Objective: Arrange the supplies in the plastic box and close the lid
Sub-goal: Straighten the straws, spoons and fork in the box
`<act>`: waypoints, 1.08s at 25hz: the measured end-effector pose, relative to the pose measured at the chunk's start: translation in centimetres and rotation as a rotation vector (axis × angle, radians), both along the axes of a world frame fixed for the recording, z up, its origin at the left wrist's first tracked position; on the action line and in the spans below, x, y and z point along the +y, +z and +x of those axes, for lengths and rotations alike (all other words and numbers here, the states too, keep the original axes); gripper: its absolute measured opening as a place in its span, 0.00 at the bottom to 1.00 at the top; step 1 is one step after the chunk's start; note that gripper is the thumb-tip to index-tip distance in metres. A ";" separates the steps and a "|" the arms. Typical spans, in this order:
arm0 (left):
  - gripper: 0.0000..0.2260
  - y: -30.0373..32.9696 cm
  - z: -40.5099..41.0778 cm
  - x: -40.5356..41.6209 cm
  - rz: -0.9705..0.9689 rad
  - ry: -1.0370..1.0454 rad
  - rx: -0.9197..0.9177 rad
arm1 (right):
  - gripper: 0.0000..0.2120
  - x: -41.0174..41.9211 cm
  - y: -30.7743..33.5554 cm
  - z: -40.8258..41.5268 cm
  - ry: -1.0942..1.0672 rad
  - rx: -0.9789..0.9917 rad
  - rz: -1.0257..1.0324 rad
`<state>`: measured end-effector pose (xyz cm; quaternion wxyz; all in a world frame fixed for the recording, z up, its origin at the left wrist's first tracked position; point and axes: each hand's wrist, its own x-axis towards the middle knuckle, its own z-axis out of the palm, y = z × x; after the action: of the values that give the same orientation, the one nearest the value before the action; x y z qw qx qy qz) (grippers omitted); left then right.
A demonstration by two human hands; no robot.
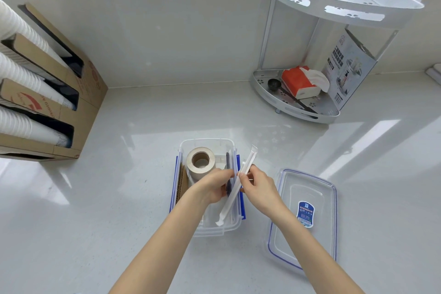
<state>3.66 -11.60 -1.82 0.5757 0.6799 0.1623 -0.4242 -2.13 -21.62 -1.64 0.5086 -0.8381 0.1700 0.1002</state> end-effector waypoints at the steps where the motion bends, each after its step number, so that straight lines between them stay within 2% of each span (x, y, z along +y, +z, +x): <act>1: 0.07 -0.2 0.0 0.1 0.011 -0.028 -0.019 | 0.12 -0.1 0.0 0.0 0.002 0.002 -0.007; 7: 0.10 0.9 -1.1 1.7 -0.031 -0.144 -0.159 | 0.13 0.0 0.2 0.3 0.049 0.014 -0.073; 12: 0.09 0.5 -2.0 3.6 -0.059 -0.115 -0.284 | 0.10 0.7 0.1 0.2 0.031 -0.047 -0.137; 19: 0.09 0.9 -2.8 5.4 -0.191 -0.048 -0.270 | 0.13 1.5 0.8 0.2 0.059 -0.087 -0.111; 27: 0.11 0.7 -3.4 6.1 -0.291 0.008 -0.317 | 0.13 2.2 1.2 0.4 0.071 -0.112 0.029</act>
<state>0.30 -5.54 -1.15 0.6878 0.6472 0.0096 -0.3286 -1.69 -19.40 -0.41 0.5254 -0.8405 0.1100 0.0735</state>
